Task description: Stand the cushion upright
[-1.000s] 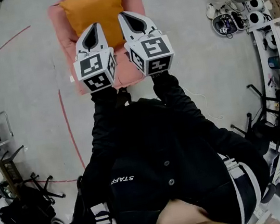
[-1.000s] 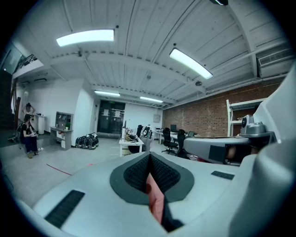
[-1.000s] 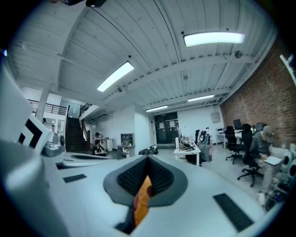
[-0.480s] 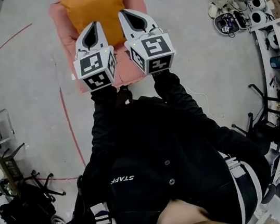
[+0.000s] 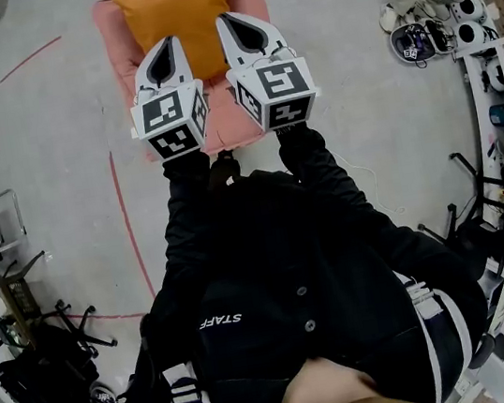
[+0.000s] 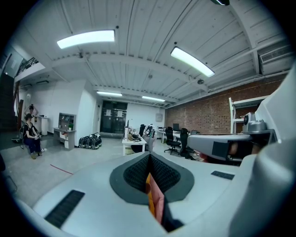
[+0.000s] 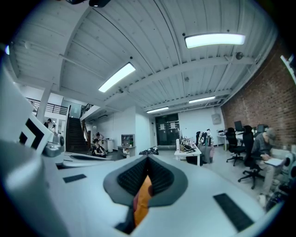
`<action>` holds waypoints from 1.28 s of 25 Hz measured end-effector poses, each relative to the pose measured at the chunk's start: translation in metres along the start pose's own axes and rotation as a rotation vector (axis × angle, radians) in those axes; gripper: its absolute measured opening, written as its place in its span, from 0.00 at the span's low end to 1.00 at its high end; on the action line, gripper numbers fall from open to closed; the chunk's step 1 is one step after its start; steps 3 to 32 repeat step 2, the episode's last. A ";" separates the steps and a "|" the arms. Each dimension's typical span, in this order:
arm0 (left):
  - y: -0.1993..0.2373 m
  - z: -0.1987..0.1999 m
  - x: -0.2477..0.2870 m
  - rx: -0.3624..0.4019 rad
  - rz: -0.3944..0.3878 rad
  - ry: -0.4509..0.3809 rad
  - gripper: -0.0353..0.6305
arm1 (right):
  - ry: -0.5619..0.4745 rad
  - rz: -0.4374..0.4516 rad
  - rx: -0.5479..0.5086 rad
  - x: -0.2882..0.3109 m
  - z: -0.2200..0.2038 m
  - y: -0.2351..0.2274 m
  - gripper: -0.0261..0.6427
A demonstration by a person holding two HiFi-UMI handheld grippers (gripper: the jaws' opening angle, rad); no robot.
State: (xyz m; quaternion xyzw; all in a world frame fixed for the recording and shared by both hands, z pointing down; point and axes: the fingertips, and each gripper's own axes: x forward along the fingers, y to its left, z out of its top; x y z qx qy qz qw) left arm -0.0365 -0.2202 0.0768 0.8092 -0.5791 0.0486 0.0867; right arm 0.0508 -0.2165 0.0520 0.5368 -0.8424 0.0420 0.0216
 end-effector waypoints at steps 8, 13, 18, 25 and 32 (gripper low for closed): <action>0.002 -0.002 0.001 0.000 0.000 0.003 0.06 | 0.001 -0.001 -0.006 0.002 -0.001 0.001 0.06; 0.002 -0.002 0.001 0.000 0.000 0.003 0.06 | 0.001 -0.001 -0.006 0.002 -0.001 0.001 0.06; 0.002 -0.002 0.001 0.000 0.000 0.003 0.06 | 0.001 -0.001 -0.006 0.002 -0.001 0.001 0.06; 0.002 -0.002 0.001 0.000 0.000 0.003 0.06 | 0.001 -0.001 -0.006 0.002 -0.001 0.001 0.06; 0.002 -0.002 0.001 0.000 0.000 0.003 0.06 | 0.001 -0.001 -0.006 0.002 -0.001 0.001 0.06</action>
